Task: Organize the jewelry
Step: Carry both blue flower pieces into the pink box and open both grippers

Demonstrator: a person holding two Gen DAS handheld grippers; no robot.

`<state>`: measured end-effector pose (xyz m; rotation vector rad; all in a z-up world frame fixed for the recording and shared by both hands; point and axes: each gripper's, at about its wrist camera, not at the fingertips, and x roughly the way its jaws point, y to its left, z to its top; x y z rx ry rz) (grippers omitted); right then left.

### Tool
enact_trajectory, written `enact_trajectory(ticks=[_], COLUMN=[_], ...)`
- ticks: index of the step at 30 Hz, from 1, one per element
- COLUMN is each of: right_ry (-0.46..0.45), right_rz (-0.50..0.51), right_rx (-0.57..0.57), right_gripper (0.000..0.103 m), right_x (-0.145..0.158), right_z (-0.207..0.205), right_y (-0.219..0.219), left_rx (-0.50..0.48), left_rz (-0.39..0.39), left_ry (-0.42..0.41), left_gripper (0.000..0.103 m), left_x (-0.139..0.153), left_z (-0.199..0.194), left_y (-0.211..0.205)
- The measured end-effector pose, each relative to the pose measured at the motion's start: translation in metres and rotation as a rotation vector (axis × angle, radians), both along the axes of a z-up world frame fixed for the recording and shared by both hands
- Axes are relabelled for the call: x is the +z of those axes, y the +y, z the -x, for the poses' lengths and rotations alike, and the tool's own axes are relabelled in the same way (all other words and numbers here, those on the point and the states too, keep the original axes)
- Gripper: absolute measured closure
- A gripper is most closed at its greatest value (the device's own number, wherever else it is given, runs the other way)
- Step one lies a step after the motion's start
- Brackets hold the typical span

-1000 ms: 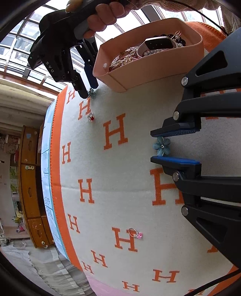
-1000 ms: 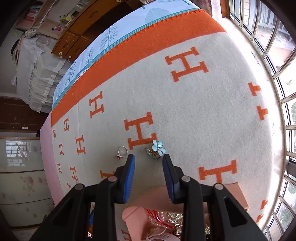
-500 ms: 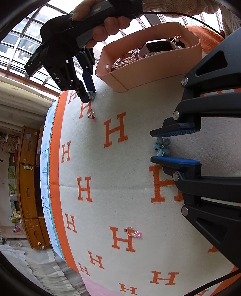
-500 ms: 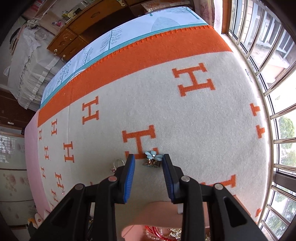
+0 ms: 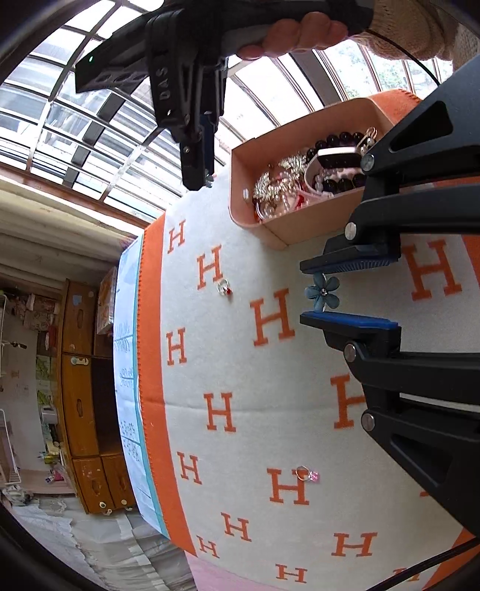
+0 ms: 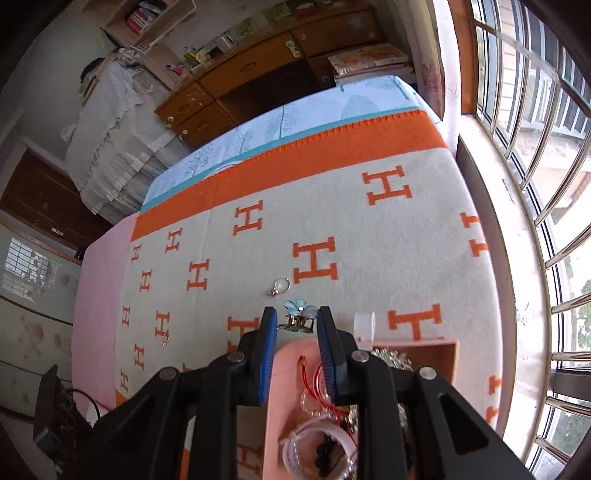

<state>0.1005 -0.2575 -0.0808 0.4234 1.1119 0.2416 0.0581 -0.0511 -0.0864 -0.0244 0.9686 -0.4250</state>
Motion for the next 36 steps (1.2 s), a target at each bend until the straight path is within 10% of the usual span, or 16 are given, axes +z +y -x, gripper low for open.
enact_trajectory(ticks=[13, 24, 26, 30, 36], right_ry=[-0.089, -0.066, -0.072, -0.074, -0.078], right_rz=[0.059, 0.100, 0.120, 0.115, 0.097], right_rx=[-0.011, 0.079, 0.078, 0.078, 0.067], right_gripper=[0.081, 0.080, 0.080, 0.074, 0.073], right_x=[0.000, -0.029, -0.029, -0.030, -0.031], right_z=[0.119, 0.130, 0.131, 0.133, 0.137], right_y=[-0.039, -0.019, -0.015, -0.013, -0.011], left_rx=[-0.170, -0.199, -0.198, -0.174, -0.154], left_rz=[0.022, -0.042, -0.046, -0.038, -0.026], left_ry=[-0.056, 0.015, 0.020, -0.023, -0.036], left_gripper=[0.085, 0.084, 0.078, 0.024, 0.023], left_x=[0.045, 0.009, 0.007, 0.012, 0.017], left_z=[0.016, 0.014, 0.015, 0.021, 0.027], left_y=[-0.094, -0.133, -0.132, -0.125, -0.112])
